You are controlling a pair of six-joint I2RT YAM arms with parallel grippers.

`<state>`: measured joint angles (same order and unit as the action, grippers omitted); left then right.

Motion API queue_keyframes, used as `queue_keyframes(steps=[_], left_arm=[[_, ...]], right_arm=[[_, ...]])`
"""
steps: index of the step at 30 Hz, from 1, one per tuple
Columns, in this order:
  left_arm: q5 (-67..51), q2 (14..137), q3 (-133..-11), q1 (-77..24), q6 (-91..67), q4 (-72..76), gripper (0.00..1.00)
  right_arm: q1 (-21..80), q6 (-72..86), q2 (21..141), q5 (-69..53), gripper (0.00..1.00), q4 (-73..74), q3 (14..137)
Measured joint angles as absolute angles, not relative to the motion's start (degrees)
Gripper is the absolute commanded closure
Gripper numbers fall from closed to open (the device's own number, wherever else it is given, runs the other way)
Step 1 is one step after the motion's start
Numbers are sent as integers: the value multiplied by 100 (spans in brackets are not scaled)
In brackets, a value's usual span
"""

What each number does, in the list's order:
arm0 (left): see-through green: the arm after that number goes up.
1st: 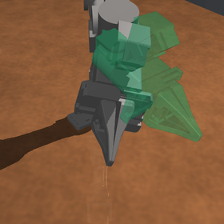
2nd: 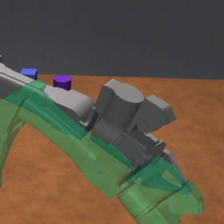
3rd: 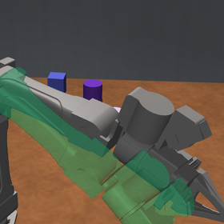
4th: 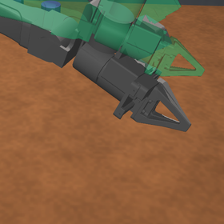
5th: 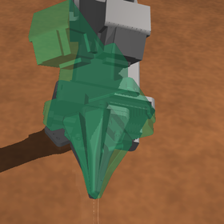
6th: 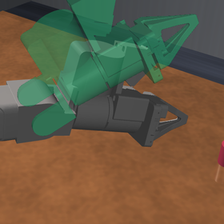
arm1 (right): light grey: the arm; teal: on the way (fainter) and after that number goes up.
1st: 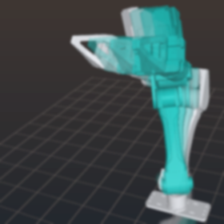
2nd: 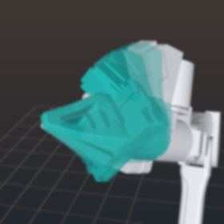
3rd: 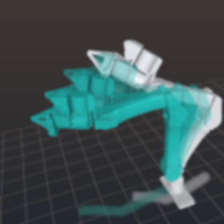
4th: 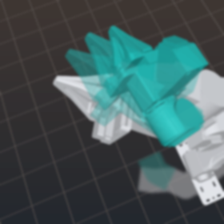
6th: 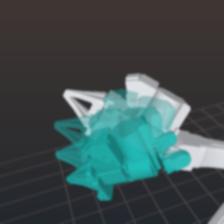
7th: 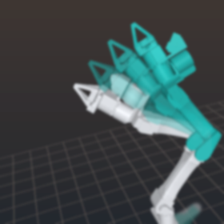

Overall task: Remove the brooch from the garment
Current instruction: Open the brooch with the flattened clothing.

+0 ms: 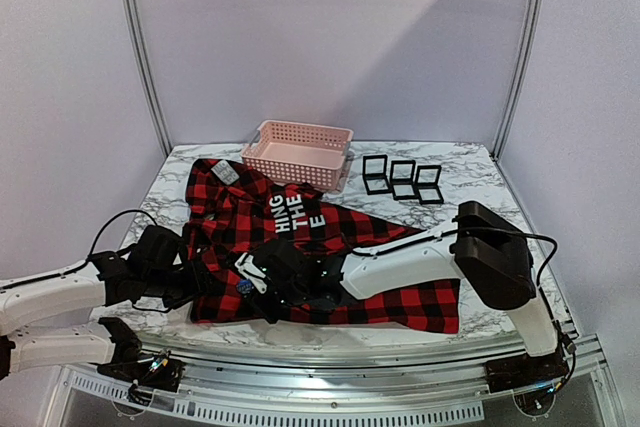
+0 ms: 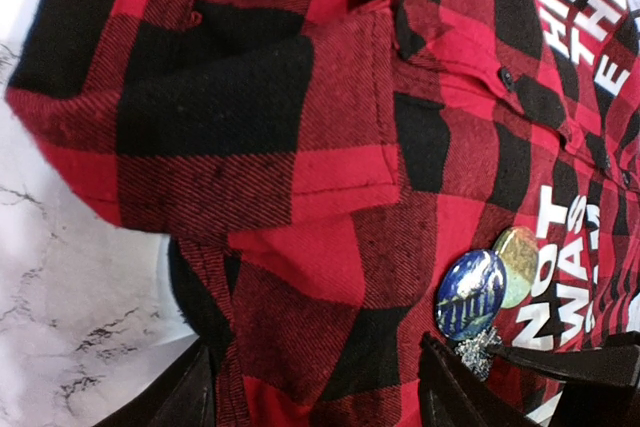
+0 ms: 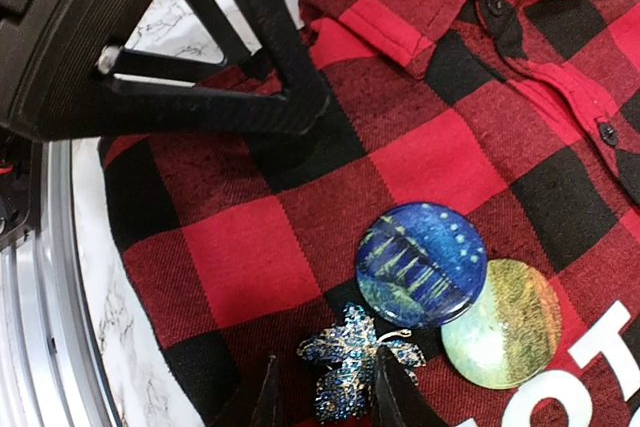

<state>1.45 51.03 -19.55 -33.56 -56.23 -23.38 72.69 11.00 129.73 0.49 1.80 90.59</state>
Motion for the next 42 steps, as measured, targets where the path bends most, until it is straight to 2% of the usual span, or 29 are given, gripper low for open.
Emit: queue_keyframes(steps=[22, 38, 42], left_arm=[[30, 5085, -1955, -3352, -5625, -2344, 32], [-43, 5043, -1955, -3352, -5640, -2405, 32], [-56, 5013, -1966, -3352, -5616, -2475, 28]], right_arm=[[7426, 587, 13115, 720, 61, 259, 9198], [7544, 270, 13288, 1573, 80, 368, 9443], [7550, 268, 13273, 1695, 83, 102, 9319]])
